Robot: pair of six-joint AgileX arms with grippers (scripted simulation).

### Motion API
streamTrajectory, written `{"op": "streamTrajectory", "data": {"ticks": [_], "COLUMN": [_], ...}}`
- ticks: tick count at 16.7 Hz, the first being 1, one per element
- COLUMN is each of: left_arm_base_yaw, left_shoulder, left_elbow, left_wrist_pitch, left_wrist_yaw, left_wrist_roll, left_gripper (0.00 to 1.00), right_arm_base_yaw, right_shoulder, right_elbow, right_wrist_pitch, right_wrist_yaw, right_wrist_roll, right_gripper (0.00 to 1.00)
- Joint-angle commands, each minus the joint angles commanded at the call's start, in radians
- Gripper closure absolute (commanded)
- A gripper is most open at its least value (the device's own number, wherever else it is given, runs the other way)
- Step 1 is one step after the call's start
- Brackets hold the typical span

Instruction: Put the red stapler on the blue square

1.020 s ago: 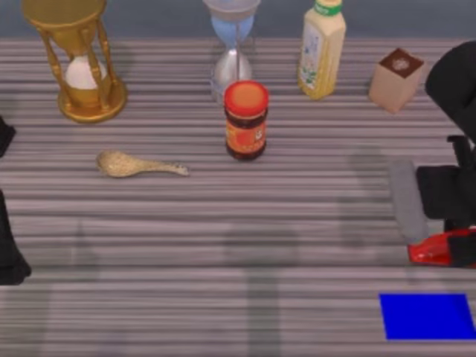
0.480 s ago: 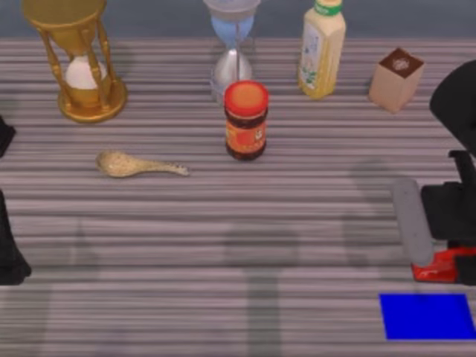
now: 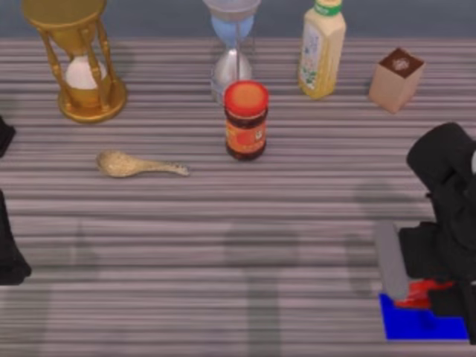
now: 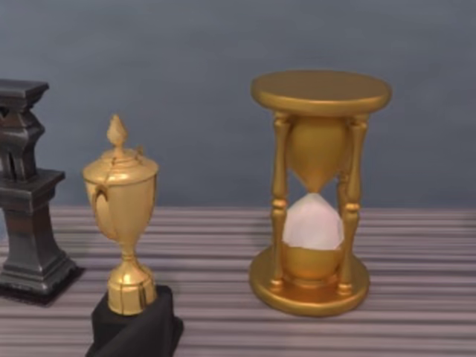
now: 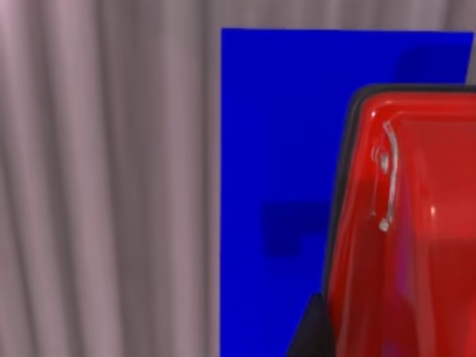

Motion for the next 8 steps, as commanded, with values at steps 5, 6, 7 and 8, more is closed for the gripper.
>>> {"op": "streamTrajectory", "data": {"ticks": [5,6,7,8], "left_arm_base_yaw": [0.0,0.0,0.0,0.0], "left_shoulder": [0.0,0.0,0.0,0.0], "left_elbow": [0.0,0.0,0.0,0.0], "left_wrist_pitch": [0.0,0.0,0.0,0.0], "left_wrist_yaw": [0.0,0.0,0.0,0.0], "left_wrist_roll": [0.0,0.0,0.0,0.0], "left_gripper": [0.0,0.0,0.0,0.0], "right_arm_base_yaw": [0.0,0.0,0.0,0.0], "right_shoulder": [0.025,0.025,0.025,0.025], "right_elbow": [-0.043,-0.043,-0.043,-0.043], "right_wrist_pitch": [0.058,0.058,0.058,0.058], "right_wrist_yaw": [0.001,0.001,0.001,0.001], "right_wrist_roll": [-0.001,-0.001,-0.001,-0.001], "right_gripper": [1.0,1.0,0.92,0.85]}}
